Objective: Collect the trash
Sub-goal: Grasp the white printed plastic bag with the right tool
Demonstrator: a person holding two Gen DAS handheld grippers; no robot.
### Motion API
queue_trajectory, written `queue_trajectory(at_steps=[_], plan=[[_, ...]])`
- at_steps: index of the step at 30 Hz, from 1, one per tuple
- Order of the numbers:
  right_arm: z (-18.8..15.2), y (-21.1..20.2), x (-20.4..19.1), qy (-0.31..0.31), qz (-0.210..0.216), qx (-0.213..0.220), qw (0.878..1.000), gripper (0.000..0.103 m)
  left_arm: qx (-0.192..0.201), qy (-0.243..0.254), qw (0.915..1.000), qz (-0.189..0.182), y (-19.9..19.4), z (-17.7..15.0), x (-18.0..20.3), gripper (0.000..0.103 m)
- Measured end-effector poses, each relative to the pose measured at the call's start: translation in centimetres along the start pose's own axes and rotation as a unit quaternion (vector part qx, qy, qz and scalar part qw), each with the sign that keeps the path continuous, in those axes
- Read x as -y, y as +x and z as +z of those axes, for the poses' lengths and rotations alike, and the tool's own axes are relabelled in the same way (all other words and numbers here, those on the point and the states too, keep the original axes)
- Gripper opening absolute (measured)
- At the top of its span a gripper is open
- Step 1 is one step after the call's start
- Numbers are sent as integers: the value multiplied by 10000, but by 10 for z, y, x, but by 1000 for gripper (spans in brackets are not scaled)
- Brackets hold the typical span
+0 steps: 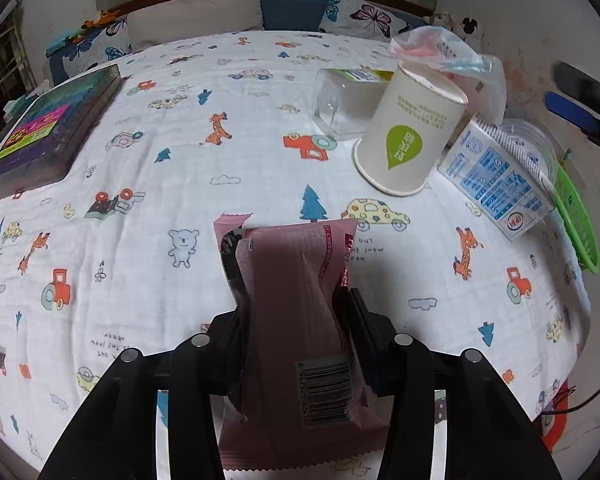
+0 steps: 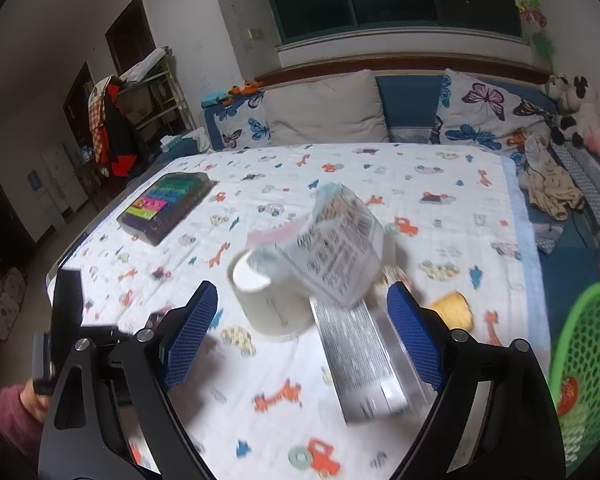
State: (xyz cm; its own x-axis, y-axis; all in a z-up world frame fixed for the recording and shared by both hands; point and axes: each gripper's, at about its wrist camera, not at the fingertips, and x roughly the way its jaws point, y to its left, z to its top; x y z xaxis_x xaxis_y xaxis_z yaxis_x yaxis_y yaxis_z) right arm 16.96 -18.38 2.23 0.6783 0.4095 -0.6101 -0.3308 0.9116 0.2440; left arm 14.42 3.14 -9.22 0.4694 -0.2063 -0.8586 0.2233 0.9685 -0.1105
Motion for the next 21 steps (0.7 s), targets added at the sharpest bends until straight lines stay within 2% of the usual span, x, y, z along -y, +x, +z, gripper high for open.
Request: queue_trajectory(at_steps=[7,14,17,21], plan=[[31,38,11,435,6,-216,9988,80,150,-50,9996,-223,-10,5,-5,43],[36,71,30,892,-78,-609,9941,78,273,-140,9985,-456,-16,15,-12,43],[32,79,37,1046,-45,-762,9916,70,308,-143,9981,-511,-18,18,-12,43],[30,80,41,1172,133,-802,9898,55,344,-98,9980,-528,-19,22,-8,43]])
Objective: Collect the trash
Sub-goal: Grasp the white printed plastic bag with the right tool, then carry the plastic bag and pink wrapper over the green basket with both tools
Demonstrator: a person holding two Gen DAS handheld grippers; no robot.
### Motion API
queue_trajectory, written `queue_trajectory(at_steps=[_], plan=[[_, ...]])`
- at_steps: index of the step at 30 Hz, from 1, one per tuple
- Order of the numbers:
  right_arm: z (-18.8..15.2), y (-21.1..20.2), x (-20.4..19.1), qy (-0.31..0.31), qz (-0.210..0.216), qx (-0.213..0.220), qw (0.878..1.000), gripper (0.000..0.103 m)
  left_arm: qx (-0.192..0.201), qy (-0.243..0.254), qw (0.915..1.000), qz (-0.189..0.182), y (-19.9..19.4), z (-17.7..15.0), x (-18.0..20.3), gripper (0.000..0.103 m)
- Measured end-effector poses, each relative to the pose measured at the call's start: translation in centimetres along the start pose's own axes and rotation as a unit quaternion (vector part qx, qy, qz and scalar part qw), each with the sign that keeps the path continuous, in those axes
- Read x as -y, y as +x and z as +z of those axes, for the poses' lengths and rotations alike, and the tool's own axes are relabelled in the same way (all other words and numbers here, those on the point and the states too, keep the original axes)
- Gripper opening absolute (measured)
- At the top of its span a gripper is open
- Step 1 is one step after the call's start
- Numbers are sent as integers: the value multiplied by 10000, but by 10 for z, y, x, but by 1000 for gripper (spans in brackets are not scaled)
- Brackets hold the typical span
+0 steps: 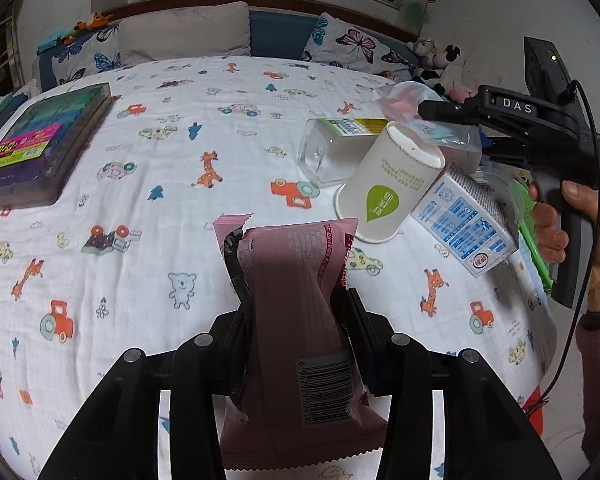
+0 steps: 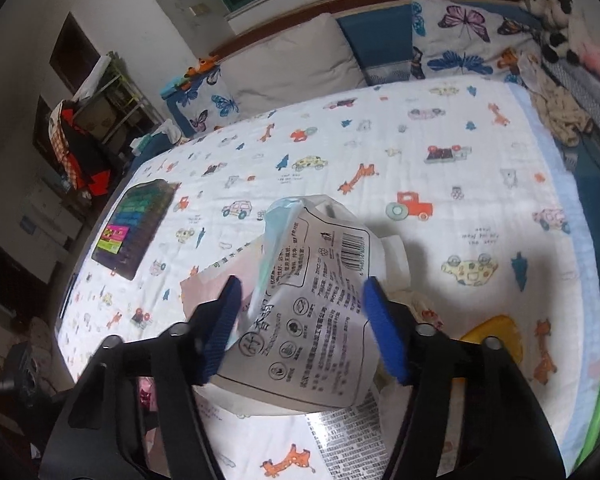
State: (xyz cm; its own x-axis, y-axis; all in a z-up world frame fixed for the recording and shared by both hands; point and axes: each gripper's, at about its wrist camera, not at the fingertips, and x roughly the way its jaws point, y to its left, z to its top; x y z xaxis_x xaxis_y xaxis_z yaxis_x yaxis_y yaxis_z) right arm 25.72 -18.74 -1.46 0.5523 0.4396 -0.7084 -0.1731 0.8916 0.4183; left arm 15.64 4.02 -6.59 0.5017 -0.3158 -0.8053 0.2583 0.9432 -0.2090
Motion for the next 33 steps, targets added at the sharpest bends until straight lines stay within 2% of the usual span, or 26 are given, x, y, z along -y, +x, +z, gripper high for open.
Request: queue_trajectory(at_steps=[6,10,17,24,33], plan=[[1,-14,-2,47,277,185,9994,27,104,8,9999,-84,-6,7,5,43],[1,-26,-5,24,363,309,9989,20,203,30,9997,-155,-14,12,9,43],[-4,-52,-2,63,417,608,9973,16,322,53,9989,-323,-25,24,20,43],[-13,-96,9,98,420,1020,9939,16,485,375,9967,-540,-38,39,54,43],[-38,-159,65,469,-21,1437,9885,16,474,932,9904,-906,-33,56,121,43]])
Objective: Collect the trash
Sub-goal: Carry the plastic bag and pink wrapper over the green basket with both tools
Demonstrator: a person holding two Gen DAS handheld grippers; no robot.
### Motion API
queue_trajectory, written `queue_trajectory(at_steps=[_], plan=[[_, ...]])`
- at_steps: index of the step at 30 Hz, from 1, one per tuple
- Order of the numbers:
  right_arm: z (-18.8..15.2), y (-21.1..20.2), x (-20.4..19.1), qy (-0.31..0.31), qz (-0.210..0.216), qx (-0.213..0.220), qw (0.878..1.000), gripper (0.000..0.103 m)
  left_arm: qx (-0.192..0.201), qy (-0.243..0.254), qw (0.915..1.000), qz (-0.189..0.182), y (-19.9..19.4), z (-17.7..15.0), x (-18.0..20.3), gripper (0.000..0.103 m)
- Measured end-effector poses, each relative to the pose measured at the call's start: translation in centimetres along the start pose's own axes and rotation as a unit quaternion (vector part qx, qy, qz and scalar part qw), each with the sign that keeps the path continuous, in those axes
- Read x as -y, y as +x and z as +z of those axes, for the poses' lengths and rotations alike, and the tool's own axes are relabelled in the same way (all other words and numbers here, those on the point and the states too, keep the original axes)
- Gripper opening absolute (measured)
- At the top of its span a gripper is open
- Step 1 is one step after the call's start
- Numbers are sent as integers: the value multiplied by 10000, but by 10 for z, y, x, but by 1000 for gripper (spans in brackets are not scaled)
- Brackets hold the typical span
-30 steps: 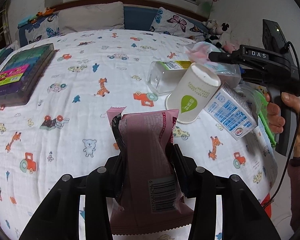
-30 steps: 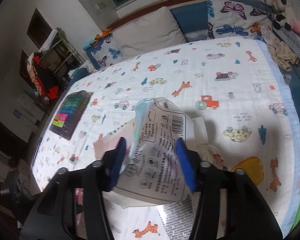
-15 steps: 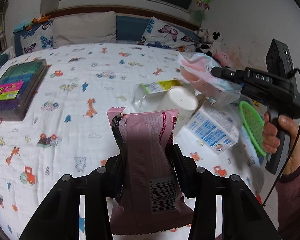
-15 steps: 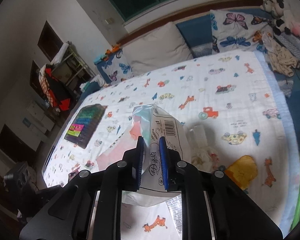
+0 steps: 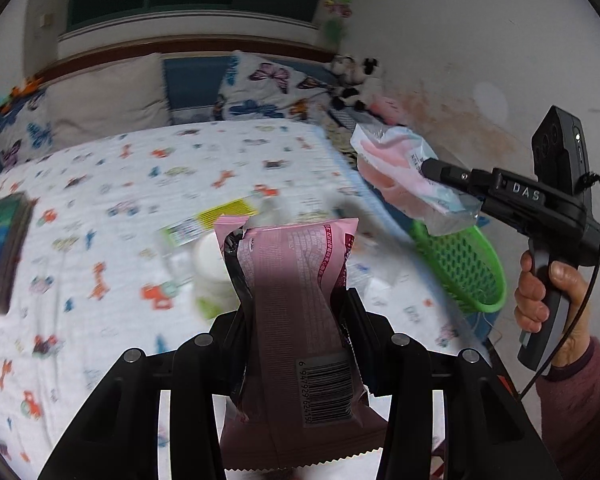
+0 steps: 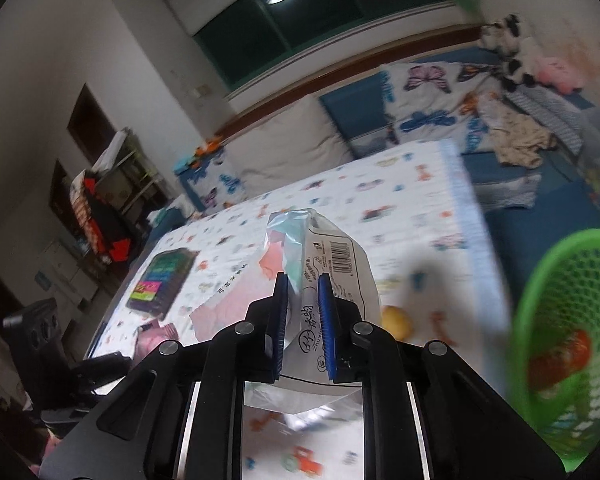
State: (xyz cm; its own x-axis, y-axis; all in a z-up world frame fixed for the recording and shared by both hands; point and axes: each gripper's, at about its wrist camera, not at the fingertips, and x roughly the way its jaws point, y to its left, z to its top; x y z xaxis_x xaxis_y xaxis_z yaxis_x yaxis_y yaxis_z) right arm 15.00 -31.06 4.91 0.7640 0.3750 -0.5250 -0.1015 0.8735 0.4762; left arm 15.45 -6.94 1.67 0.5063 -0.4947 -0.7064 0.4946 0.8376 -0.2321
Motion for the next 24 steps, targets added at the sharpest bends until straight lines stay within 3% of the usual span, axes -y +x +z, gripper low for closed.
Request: queue_trajectory(at_steps=[13,24], plan=[[-32,-71,100,588,-954,208,9935,16,-272,633,9946,-778,53,29,99,43],[-59,-104,157,1038,-1541,240,9823,19,-488,1001,9874,-1120,94,51,165,43]])
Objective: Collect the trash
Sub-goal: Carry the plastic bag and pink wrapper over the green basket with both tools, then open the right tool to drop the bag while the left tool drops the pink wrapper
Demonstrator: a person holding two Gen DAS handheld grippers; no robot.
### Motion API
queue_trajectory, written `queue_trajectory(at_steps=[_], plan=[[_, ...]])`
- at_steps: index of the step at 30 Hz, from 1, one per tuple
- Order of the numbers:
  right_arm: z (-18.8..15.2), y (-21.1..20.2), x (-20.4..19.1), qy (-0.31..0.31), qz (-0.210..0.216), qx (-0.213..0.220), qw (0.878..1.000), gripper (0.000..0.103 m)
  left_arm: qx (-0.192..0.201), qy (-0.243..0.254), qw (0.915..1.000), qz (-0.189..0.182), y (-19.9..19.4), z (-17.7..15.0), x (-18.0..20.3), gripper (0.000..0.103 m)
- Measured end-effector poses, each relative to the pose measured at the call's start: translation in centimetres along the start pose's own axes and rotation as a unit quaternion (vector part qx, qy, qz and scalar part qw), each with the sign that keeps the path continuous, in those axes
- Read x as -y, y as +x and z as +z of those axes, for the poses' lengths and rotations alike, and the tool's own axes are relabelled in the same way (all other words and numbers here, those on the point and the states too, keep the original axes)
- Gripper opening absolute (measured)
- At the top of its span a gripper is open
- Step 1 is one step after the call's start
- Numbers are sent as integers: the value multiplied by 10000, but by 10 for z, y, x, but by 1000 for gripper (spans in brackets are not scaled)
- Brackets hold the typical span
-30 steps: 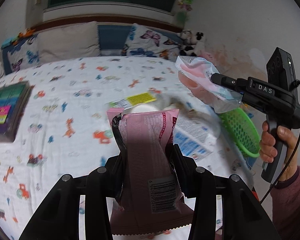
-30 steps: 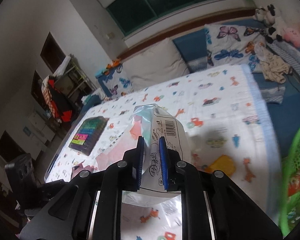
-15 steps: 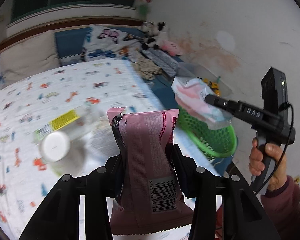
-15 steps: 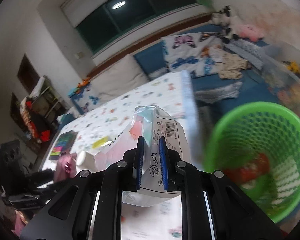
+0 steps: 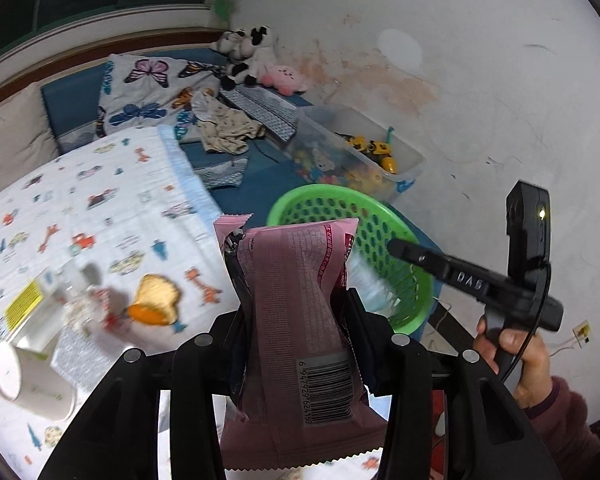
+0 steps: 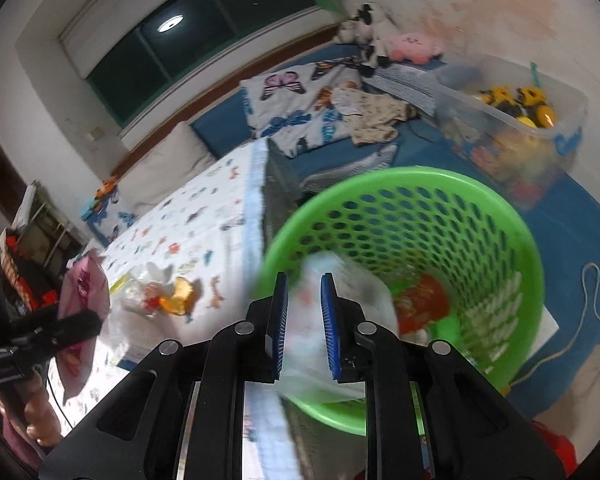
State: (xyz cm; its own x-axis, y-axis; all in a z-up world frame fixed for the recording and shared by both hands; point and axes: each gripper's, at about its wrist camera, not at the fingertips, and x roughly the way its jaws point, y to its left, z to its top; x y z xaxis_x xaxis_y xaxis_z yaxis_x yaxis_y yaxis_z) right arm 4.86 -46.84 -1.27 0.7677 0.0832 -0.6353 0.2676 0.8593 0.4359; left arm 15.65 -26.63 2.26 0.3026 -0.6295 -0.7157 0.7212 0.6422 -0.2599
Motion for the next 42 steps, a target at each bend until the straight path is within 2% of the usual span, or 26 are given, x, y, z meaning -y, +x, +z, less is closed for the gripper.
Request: queue_trajectory(at_steps=[6,11,16,19,27,34,39,42], plan=[[-4,-7,21,158,-215,73,9996,23,-107,166,9997,-119,26,17,23,43],[-10,-23,32,181,-372,199,9989,33,-227,196,9994,-162,51,25,31,43],[-19,-38,35,87,-604,363,9975,49,-415,177,9989,-154,79,31,38,45],[-22,-44,36,53,-674,450,9967,53,-488,187,9985,-153,93,35,45,46],[-32,-52,36,26,-758,554,9956,59,-577,228,9980,-127,113,38,57,68],[-37,-55,36,30,-747,557,9956,62,-512,149,9985,-94,106,32,47,69],[-39,-54,25,-54,-633,561,9964,64,-286,140,9994,127,82,25,37,69],[-39,-52,15,-135,-557,570,9967,70,-130,112,9995,263,62,18,27,69]])
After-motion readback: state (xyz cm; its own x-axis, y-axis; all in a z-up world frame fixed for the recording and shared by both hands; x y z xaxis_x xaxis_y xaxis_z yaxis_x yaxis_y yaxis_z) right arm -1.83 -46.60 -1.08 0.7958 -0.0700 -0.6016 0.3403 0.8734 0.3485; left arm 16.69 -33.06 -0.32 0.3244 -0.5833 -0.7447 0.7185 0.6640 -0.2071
